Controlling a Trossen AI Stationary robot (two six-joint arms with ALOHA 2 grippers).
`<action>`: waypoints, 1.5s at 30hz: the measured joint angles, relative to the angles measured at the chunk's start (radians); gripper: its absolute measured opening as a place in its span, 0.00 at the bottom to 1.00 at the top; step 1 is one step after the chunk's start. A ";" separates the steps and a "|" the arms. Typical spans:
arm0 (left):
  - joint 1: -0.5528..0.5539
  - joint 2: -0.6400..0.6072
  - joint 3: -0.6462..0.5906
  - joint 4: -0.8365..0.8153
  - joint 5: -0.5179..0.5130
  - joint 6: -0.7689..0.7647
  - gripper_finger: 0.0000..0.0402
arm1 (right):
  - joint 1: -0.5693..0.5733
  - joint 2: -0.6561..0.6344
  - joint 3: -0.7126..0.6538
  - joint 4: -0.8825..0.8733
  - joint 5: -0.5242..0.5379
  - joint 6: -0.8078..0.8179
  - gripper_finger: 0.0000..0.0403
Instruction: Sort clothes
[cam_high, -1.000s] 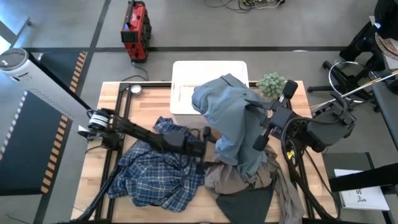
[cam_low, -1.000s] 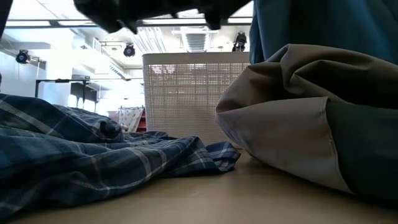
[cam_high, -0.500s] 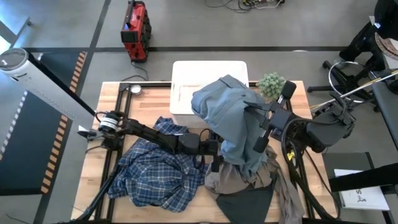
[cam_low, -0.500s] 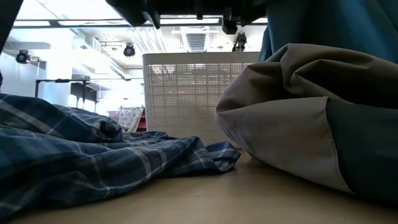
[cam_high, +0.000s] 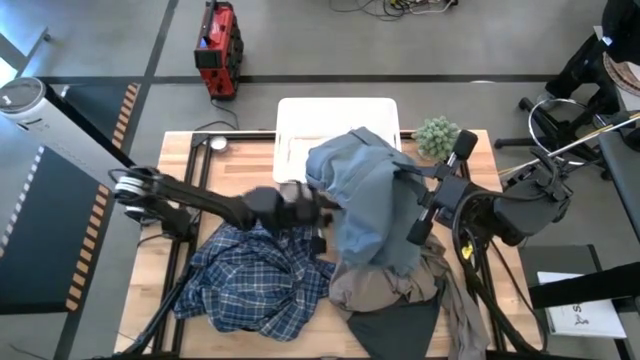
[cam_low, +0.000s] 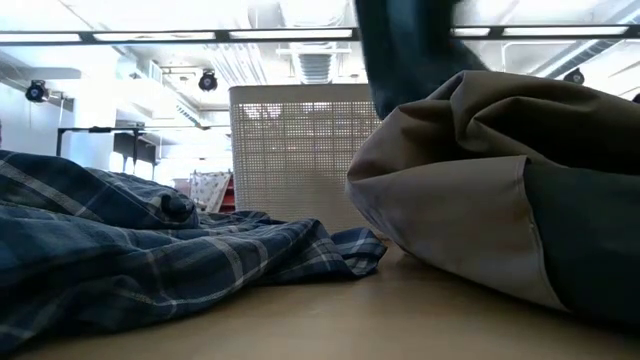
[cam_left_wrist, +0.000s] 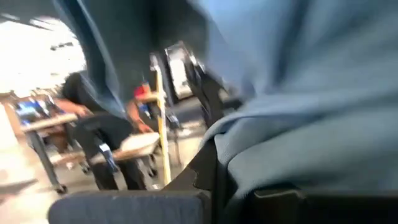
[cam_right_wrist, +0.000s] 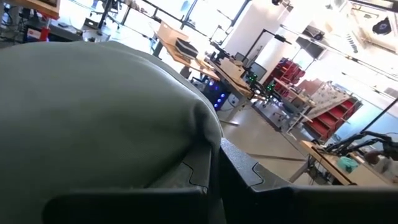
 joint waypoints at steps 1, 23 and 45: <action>0.009 -0.033 0.000 -0.019 0.000 0.006 0.00 | -0.001 0.000 0.000 0.001 0.003 -0.004 0.00; 0.320 -0.253 0.375 -0.431 0.234 0.005 0.00 | -0.311 -0.005 0.000 0.017 -0.062 -0.078 0.00; 0.512 0.140 1.250 -0.766 0.300 0.046 0.00 | -0.708 -0.005 0.000 0.243 -0.328 -0.193 0.00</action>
